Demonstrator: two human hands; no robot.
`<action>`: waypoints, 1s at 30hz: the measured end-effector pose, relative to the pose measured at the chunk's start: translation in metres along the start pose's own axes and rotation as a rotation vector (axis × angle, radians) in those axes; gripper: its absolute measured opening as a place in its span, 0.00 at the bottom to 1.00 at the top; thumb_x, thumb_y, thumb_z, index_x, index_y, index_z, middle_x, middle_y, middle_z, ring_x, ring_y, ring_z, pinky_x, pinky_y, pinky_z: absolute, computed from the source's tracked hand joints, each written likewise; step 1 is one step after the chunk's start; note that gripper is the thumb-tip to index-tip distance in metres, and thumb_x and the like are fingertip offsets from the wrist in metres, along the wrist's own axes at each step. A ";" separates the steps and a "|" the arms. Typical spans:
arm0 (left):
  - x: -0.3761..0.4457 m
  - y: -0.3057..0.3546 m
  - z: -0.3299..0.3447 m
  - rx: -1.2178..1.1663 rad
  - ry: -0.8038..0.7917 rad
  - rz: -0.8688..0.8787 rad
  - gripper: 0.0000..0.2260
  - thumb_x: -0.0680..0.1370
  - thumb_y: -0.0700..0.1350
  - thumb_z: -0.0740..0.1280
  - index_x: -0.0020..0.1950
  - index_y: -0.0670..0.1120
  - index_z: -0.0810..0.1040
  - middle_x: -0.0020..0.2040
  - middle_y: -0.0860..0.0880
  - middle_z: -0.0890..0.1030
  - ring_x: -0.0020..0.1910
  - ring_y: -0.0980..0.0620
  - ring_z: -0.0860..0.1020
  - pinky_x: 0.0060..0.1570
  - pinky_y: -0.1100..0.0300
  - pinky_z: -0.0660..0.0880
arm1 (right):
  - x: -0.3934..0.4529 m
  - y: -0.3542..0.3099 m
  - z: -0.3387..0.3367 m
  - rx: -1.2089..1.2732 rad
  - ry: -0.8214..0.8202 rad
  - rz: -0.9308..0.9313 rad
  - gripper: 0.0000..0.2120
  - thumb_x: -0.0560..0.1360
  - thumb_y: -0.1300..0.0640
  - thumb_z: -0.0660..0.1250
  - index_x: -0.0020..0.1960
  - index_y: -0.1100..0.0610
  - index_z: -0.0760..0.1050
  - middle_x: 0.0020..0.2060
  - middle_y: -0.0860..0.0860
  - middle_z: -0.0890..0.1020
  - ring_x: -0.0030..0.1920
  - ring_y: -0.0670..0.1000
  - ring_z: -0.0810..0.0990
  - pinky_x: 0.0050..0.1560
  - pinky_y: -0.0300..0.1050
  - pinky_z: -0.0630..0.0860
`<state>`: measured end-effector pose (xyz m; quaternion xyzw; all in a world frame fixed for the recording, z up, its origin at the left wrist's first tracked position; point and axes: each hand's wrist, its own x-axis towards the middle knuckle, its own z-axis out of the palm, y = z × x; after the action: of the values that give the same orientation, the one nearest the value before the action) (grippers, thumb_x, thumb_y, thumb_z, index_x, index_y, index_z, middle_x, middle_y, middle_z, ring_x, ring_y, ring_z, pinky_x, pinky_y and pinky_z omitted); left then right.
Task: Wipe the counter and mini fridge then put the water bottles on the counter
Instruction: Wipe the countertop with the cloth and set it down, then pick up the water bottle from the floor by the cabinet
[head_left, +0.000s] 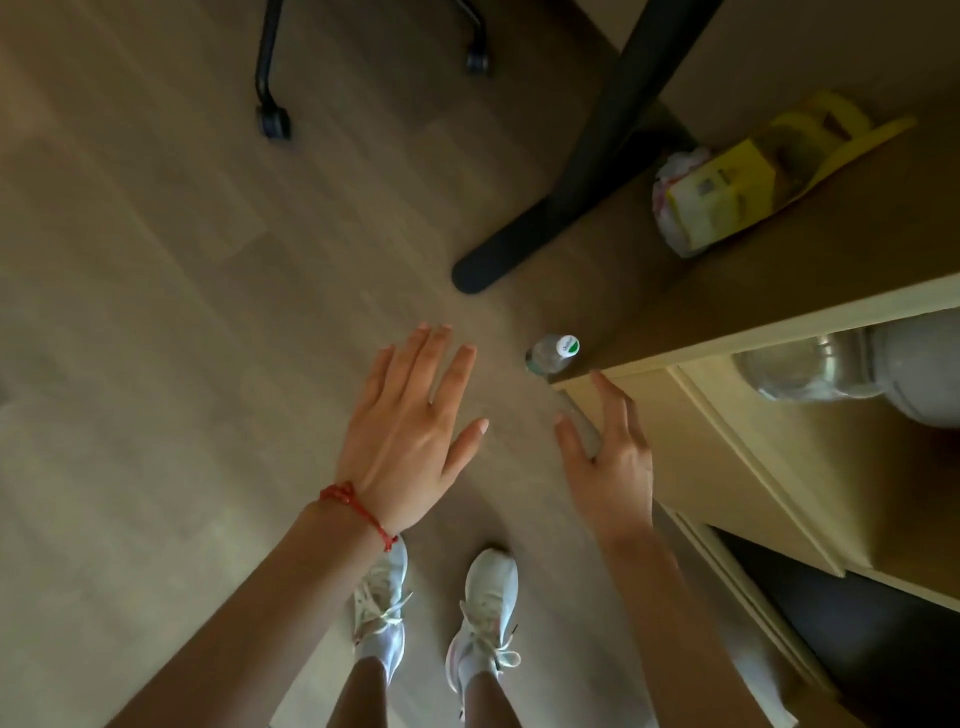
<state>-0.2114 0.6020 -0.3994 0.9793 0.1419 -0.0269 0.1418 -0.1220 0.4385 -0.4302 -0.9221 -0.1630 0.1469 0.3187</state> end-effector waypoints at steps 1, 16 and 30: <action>0.004 -0.004 0.014 -0.003 0.003 -0.008 0.25 0.76 0.53 0.57 0.66 0.37 0.69 0.65 0.34 0.72 0.65 0.36 0.70 0.62 0.39 0.69 | 0.004 0.011 0.013 0.003 -0.002 0.009 0.23 0.74 0.57 0.67 0.67 0.60 0.67 0.63 0.58 0.74 0.60 0.60 0.75 0.54 0.47 0.70; 0.038 -0.035 0.180 -0.043 -0.047 -0.042 0.26 0.76 0.54 0.54 0.67 0.37 0.68 0.67 0.34 0.70 0.66 0.36 0.69 0.62 0.40 0.67 | 0.086 0.125 0.154 0.148 0.214 0.261 0.34 0.72 0.56 0.70 0.72 0.59 0.57 0.70 0.59 0.65 0.69 0.57 0.64 0.60 0.39 0.60; 0.058 -0.061 0.234 -0.069 -0.046 -0.019 0.26 0.77 0.54 0.54 0.68 0.37 0.67 0.68 0.34 0.69 0.67 0.36 0.67 0.64 0.41 0.65 | 0.150 0.169 0.209 0.317 0.287 0.505 0.37 0.67 0.59 0.74 0.70 0.60 0.60 0.65 0.57 0.72 0.66 0.55 0.70 0.64 0.48 0.68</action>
<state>-0.1760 0.6067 -0.6452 0.9715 0.1488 -0.0460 0.1785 -0.0300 0.4852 -0.7204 -0.8837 0.1419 0.1135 0.4314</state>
